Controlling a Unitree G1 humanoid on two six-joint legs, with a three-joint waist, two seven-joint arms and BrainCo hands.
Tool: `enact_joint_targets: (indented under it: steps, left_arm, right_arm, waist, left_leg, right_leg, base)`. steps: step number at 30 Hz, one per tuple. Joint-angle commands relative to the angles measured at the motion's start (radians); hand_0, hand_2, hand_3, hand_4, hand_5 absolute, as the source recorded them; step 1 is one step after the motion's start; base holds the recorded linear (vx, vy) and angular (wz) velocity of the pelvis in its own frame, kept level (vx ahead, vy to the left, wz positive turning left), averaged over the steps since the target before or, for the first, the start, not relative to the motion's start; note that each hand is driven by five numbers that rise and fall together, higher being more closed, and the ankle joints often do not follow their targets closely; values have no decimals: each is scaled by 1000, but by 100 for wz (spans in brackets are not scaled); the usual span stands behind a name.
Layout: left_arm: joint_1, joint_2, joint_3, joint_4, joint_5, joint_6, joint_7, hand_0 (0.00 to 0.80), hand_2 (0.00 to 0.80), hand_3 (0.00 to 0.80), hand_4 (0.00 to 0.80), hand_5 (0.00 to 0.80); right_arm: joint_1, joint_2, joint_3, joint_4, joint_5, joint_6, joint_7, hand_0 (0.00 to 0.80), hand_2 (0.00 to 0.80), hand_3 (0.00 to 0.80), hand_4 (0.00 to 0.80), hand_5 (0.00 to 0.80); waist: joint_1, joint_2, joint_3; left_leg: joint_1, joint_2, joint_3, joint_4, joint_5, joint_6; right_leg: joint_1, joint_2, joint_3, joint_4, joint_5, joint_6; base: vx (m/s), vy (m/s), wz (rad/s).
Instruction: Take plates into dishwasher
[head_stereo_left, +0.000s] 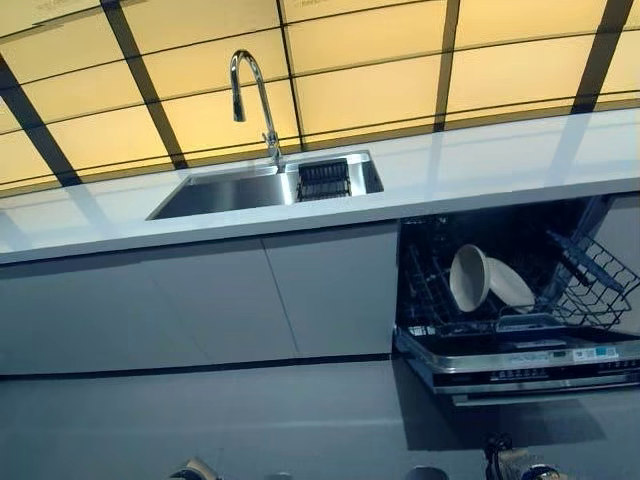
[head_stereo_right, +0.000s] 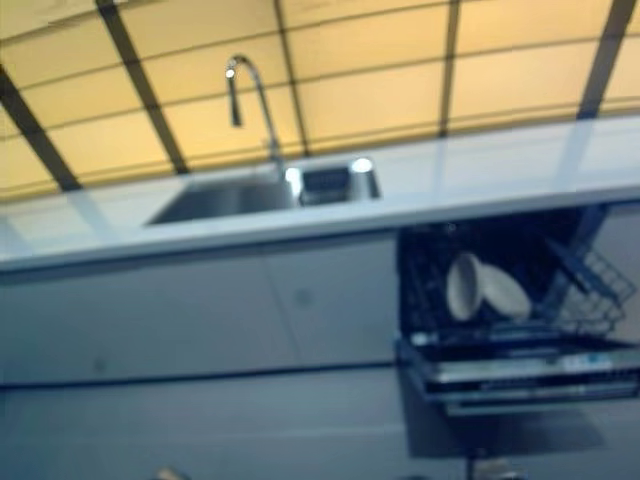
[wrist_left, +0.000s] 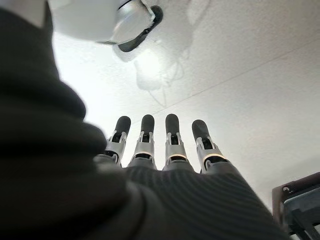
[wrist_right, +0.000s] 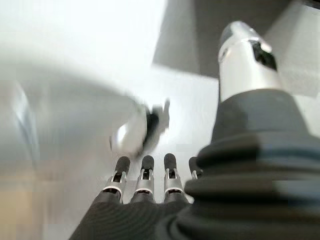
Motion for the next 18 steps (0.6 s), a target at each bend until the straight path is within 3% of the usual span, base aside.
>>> enact_joint_targets:
  steps: [1,4,5,7,10,12,18]
  left_arm:
    - [-74,9,-28,35,-67,41,8,0,0,0,0,0]
    - [-93,6,-27,41,-92,40,11,0,0,0,0,0]
    - [-89,-17,-27,38,-122,29,33,0,0,0,0,0]
    - [-66,-35,-19,21,-183,12,69,0,0,0,0,0]
    - [-50,-30,26,8,-229,-14,70,0,0,0,0,0]
    - [-47,-17,39,-2,-255,-17,70,0,0,0,0,0]
    - [-32,13,33,2,-282,-26,50,0,0,0,0,0]
  right_arm:
    - [-171,45,-58,-27,296,-162,203,0,0,0,0,0]
    - [-187,59,-39,-45,347,-194,267,0,0,0,0,0]
    - [-175,95,-1,-106,363,-240,331,0,0,0,0,0]
    - [-96,93,-5,-179,320,-205,442,0,0,0,0,0]
    - [6,6,-96,-224,218,-26,641,0,0,0,0,0]
    - [-2,-29,-114,-322,181,10,672,0,0,0,0,0]
    - [-149,-64,-45,-560,61,5,594,0,0,0,0,0]
  waist:
    - [-37,18,40]
    - [-47,24,46]
    - [-58,33,66]
    - [-80,43,83]
    - [-126,51,119]
    - [-138,50,132]
    - [-129,50,139]
  left_leg:
    - [-57,-40,69,89,-31,138]
    - [-73,-43,74,85,-24,137]
    - [-85,-49,70,97,-34,130]
    - [-106,-58,76,118,-41,127]
    - [-105,-59,96,138,-55,131]
    - [-110,-57,101,150,-59,130]
    - [-112,-59,94,156,-55,128]
  right_leg:
    - [-64,14,-19,77,18,-115]
    - [-86,18,-10,75,23,-118]
    - [-107,20,7,99,4,-118]
    - [-145,11,28,139,-14,-120]
    - [-156,5,47,150,-17,-119]
    - [-162,6,54,156,-19,-121]
    - [-159,6,54,162,-22,-135]
  base:
    - [-175,196,1]
    - [-137,103,-8]
    - [-159,218,-6]
    - [-138,230,-15]
    - [-66,155,-14]
    - [-70,98,-18]
    - [-33,53,-17]
